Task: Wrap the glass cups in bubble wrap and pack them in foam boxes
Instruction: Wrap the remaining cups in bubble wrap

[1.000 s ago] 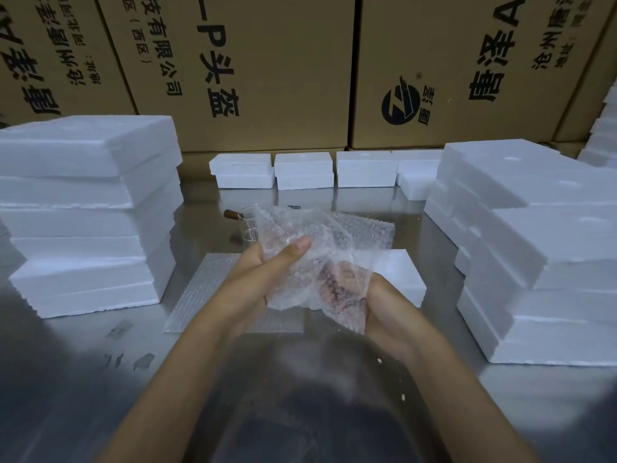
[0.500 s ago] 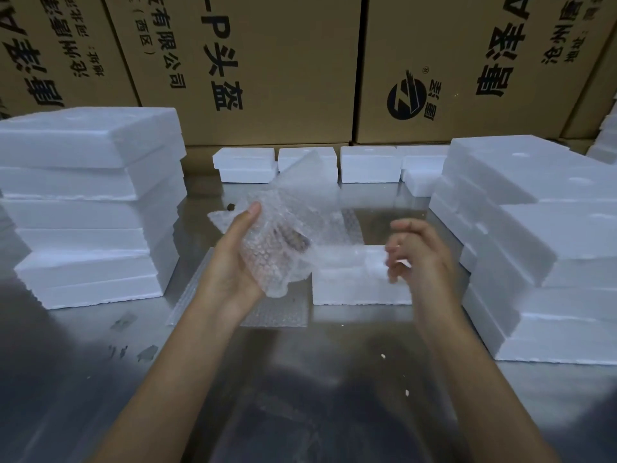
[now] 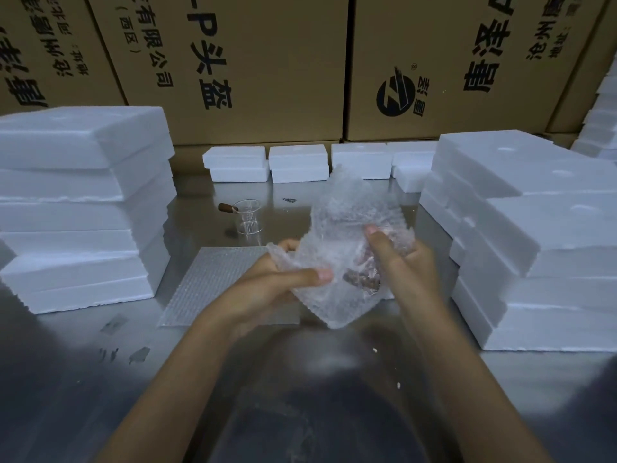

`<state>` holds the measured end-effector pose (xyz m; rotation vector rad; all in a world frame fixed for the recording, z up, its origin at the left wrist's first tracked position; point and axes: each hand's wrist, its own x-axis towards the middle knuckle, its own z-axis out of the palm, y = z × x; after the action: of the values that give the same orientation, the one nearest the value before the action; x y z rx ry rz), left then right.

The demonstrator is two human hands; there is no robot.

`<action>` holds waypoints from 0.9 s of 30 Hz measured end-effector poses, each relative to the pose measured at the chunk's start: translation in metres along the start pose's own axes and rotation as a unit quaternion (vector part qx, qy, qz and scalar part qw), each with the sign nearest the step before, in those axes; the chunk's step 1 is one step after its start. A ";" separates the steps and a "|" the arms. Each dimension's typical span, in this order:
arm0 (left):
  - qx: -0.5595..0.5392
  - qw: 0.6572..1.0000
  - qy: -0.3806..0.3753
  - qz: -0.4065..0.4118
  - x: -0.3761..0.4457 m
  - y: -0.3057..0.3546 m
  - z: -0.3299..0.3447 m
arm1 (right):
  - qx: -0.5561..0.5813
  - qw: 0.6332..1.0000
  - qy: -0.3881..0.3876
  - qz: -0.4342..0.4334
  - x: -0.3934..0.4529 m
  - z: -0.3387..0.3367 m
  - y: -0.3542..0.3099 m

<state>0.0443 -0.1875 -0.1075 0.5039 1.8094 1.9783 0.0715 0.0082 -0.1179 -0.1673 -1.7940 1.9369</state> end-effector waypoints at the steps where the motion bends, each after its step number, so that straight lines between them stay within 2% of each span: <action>1: 0.037 0.999 -0.007 0.002 -0.001 0.000 0.002 | -0.027 1.000 0.015 -0.004 -0.001 0.002 -0.001; 5: 0.122 0.992 -0.026 -0.003 -0.003 0.002 0.005 | -0.111 0.993 0.039 -0.027 -0.003 0.006 -0.003; 8: 0.208 0.978 -0.030 -0.014 -0.003 0.003 0.004 | -0.114 0.991 0.055 -0.032 -0.003 0.005 -0.004; 11: 0.188 0.982 -0.034 -0.003 -0.001 -0.002 0.006 | -0.107 0.991 0.070 -0.027 -0.006 0.006 -0.007; 15: 0.162 0.985 0.039 0.044 0.004 -0.009 0.010 | -0.060 0.996 0.067 0.003 -0.008 0.007 -0.010; 18: 0.190 0.974 0.110 0.066 0.007 -0.012 0.010 | -0.022 0.999 0.032 0.036 -0.007 0.007 -0.013; 22: 0.261 0.949 0.156 0.077 0.010 -0.016 0.011 | -0.022 0.996 -0.055 0.064 0.005 -0.006 -0.019; 25: 0.273 0.943 0.173 0.082 0.011 -0.019 0.015 | -0.071 0.984 -0.149 0.067 0.008 -0.021 -0.019; 27: 0.290 0.936 0.184 0.079 0.012 -0.021 0.019 | -0.102 0.976 -0.184 0.062 0.005 -0.020 -0.015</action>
<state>0.0451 -0.1632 -0.1266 0.4795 2.6898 1.6897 0.0799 0.0288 -0.1047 0.0140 -2.2741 1.9629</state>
